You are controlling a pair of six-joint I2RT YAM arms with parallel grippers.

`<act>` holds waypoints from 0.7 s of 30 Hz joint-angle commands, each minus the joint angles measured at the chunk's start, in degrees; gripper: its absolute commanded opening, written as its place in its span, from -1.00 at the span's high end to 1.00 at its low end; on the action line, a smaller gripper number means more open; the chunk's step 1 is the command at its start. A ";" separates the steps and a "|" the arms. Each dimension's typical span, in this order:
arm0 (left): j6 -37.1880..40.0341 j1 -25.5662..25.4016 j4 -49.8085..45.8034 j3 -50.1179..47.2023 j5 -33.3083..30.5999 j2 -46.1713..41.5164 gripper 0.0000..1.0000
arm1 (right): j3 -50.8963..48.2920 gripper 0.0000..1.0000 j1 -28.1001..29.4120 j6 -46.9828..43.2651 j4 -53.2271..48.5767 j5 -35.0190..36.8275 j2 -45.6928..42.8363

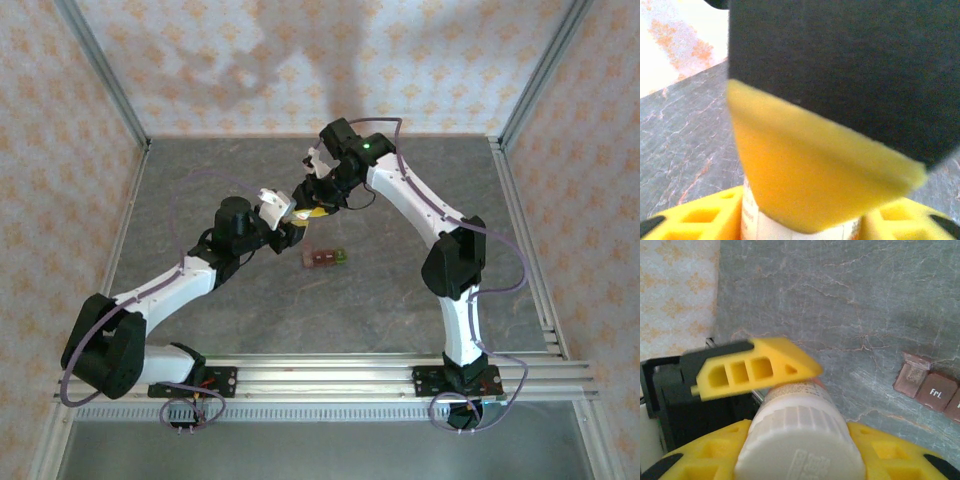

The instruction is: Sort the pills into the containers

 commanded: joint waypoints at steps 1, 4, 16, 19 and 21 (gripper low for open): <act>-1.01 -0.15 -0.30 1.10 1.34 0.74 0.18 | -0.47 0.53 0.19 0.79 1.48 -1.23 -3.35; -1.64 -0.18 -0.31 1.56 1.17 0.74 0.36 | -0.55 0.49 0.15 1.19 1.85 -1.15 -3.44; -5.15 -0.03 1.41 1.91 -1.80 -2.55 1.00 | -7.03 -0.36 -4.06 6.07 8.06 1.45 -10.59; -5.56 0.40 0.83 2.60 -1.74 -3.20 1.00 | -14.70 -0.44 -6.39 7.65 11.91 1.41 -16.42; -5.60 0.61 0.02 3.17 -1.06 -3.51 1.00 | -21.16 -0.46 -7.96 9.46 15.70 1.49 -20.93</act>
